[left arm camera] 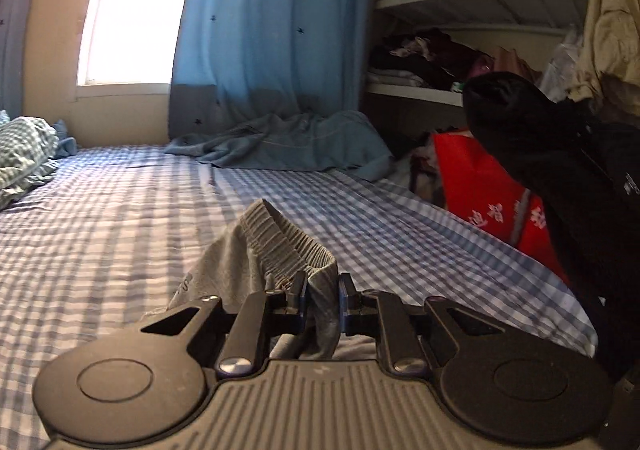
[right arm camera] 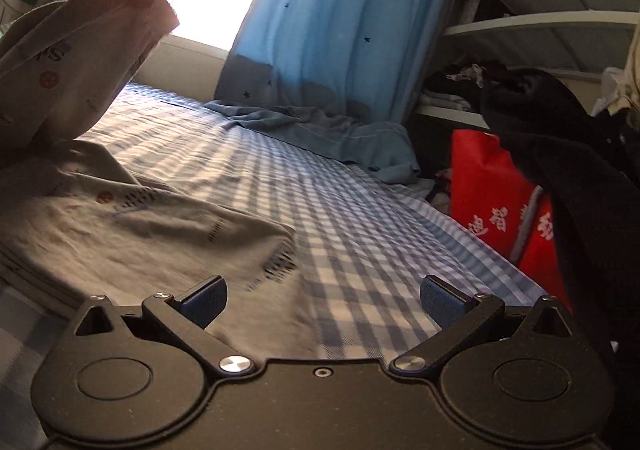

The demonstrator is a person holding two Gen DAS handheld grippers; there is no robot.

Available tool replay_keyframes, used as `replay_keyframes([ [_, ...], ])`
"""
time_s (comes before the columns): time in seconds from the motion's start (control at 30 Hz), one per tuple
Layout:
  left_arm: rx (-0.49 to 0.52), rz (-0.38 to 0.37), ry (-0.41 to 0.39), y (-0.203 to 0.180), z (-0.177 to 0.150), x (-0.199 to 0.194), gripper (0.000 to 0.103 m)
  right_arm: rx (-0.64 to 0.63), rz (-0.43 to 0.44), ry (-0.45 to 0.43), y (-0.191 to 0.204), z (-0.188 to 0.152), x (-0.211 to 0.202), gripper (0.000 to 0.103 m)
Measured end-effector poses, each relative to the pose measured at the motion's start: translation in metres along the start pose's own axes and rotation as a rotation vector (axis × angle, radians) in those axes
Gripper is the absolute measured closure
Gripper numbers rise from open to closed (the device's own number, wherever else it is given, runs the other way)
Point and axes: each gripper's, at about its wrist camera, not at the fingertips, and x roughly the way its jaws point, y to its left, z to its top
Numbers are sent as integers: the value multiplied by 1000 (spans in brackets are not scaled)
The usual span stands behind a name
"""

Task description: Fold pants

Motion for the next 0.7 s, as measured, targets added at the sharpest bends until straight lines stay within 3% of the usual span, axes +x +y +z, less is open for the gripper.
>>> replay_keyframes([
  [0.17,57,-90,82,-50,-30,28,87,31,-65,44,-33,-26,-4,1],
  [0.33,135,-93,180,-74,-77,54,85,41,-92,84,-49,-44,-6,1],
  [0.4,146,-84,200,-75,-91,57,79,52,-88,84,-53,-47,-6,1],
  [0.47,161,-77,192,-75,-99,50,56,66,-80,85,-56,-48,-6,1],
  [0.53,184,-72,174,-76,-102,42,46,72,-75,83,-58,-46,-5,1],
  [0.7,284,-49,170,-74,-109,26,42,107,-67,76,-66,-35,-3,1],
])
